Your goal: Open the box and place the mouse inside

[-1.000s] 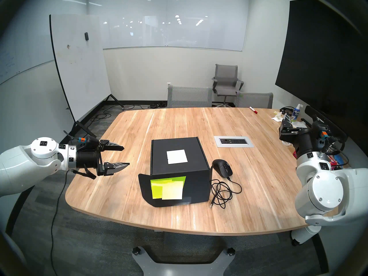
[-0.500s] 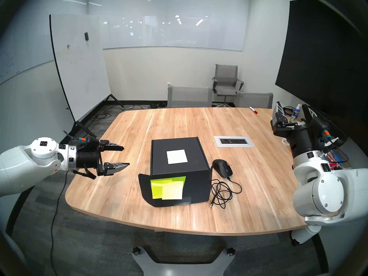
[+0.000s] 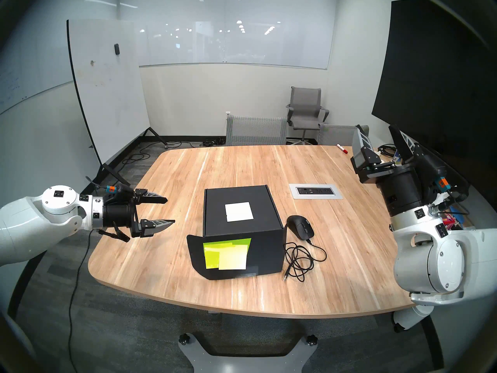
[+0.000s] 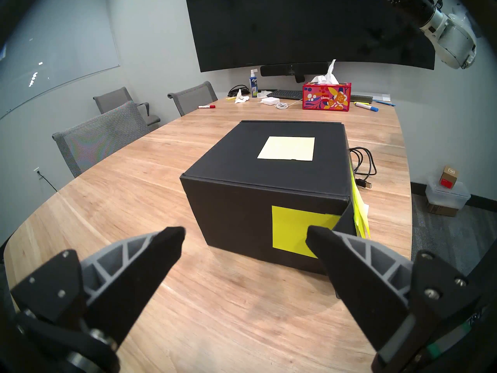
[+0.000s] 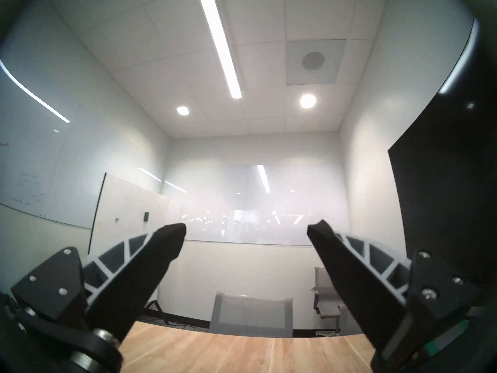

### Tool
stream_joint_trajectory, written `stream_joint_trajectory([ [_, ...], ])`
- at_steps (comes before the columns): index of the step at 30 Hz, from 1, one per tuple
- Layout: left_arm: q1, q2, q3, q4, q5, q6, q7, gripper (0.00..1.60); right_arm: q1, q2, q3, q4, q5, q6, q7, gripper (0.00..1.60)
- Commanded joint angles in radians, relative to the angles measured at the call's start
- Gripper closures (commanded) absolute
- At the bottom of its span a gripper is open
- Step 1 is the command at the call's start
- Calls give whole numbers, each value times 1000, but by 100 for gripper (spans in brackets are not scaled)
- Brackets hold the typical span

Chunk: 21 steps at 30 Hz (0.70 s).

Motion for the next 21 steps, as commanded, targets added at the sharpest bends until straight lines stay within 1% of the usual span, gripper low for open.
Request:
stream_joint_trajectory([
  [1,-14,2,-13,-3,-2,-4,0,0,3,-1,-6,28,-16,-110,-8,0],
  [8,-15,2,-12,-3,-2,-4,1,0,-19,-1,-45,103,1,-216,95,0],
  [12,-16,2,-12,-3,-2,-4,1,0,-37,-1,-83,163,19,-217,155,0],
  [21,-17,2,-11,-3,-2,-4,2,0,-72,-1,-152,252,72,-217,178,0],
])
